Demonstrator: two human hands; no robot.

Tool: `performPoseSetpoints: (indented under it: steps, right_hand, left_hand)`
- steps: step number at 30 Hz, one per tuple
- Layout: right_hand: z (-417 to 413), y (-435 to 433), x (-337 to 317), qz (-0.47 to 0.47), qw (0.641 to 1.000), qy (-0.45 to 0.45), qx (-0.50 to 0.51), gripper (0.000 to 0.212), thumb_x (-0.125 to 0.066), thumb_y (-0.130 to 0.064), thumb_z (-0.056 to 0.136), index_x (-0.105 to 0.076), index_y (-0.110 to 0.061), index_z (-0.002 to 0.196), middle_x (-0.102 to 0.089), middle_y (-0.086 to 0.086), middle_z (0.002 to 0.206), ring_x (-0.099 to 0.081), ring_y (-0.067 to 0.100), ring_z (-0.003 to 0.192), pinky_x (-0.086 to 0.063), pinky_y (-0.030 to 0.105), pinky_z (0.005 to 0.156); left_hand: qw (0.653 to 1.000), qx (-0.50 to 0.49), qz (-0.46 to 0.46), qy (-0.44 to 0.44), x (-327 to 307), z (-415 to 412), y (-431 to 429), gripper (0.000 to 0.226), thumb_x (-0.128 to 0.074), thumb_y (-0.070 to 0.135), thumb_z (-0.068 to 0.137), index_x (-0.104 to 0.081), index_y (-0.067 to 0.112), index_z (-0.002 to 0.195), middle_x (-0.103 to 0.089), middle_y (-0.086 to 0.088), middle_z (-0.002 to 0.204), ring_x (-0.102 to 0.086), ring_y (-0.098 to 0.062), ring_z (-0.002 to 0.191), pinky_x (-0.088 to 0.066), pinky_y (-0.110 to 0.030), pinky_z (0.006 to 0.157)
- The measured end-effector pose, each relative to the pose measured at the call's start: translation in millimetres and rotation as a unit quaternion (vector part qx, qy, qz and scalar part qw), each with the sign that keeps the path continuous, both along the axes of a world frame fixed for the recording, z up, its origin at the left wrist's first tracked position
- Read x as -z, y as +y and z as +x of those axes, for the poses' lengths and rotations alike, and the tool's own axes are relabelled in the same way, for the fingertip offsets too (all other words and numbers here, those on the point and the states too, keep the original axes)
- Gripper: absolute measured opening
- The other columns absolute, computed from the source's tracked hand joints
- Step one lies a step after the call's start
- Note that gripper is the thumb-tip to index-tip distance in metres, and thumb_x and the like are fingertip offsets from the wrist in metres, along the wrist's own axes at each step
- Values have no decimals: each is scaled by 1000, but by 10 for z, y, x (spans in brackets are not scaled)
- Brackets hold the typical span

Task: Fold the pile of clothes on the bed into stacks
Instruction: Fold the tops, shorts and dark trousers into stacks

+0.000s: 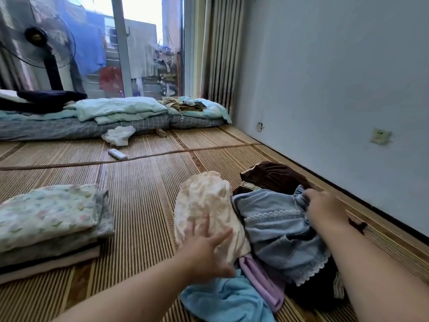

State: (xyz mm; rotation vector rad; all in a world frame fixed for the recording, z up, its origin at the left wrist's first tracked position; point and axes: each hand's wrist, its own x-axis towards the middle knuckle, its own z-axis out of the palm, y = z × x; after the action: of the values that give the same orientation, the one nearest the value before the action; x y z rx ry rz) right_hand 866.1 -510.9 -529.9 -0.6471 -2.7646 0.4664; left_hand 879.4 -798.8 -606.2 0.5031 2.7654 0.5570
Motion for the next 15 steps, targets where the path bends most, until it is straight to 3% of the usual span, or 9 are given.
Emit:
performPoseSetpoints:
  steps: [3, 4, 6, 7, 9, 12, 15]
  right_hand:
    - [-43, -56, -86, 36, 999, -17, -14, 34, -42, -18, 98, -58, -23, 128, -54, 17, 117, -50, 31, 94, -44, 35, 81]
    - [-18, -116, -139, 57, 998, -11, -18, 36, -40, -26, 100, -53, -27, 134, -51, 16, 128, -49, 33, 108, -44, 42, 92]
    - [119, -320, -229, 130, 990, 28, -50, 45, -39, -39, 98, -40, -38, 143, -35, 8, 151, -28, 32, 138, -25, 55, 109]
    - [226, -457, -239, 158, 982, 52, -85, 49, -42, -45, 95, -36, -42, 144, -27, 4, 157, -17, 30, 144, -18, 58, 111]
    - [454, -772, -160, 179, 970, 29, -164, 63, -48, -60, 87, -25, -49, 145, -14, -1, 161, -4, 28, 147, -13, 63, 111]
    - [678, -1167, 160, 161, 958, -153, -184, 91, -55, -72, 76, -2, -52, 146, 15, -1, 161, 17, 39, 145, -10, 69, 108]
    - [662, -1301, 397, 132, 949, -262, -113, 81, -56, -44, 91, 1, -49, 149, 34, 3, 156, 26, 49, 139, -15, 72, 105]
  left_hand:
    - [1000, 1, -4, 0, 132, -44, 236, 116, -60, 89, 43, 14, 71, 130, 55, 4, 139, 45, -42, 129, -3, -70, 112]
    - [1000, -8, -6, 5, 162, -36, 329, 119, -61, 88, 42, 16, 70, 130, 59, 2, 134, 47, -43, 125, -3, -71, 111]
    - [999, -35, -7, 0, 208, -12, 497, 114, -69, 77, 51, 10, 69, 133, 64, -1, 129, 46, -46, 124, -2, -70, 109]
    - [999, -53, -12, 1, 223, -2, 546, 103, -71, 67, 59, -1, 68, 135, 63, -2, 130, 36, -50, 131, -5, -68, 110]
    - [995, -92, -16, 27, 232, -11, 552, 76, -69, 48, 75, -24, 55, 136, 57, -5, 138, 0, -52, 140, -21, -57, 112]
    - [992, -81, -32, 87, 178, -45, 392, 46, -59, 30, 87, -45, 37, 130, 15, -11, 160, -43, -43, 123, -42, -45, 97]
    - [989, -47, -35, 136, 155, 10, 87, 36, -56, 17, 87, -51, 25, 121, -35, -10, 140, -56, -34, 107, -47, -40, 84]
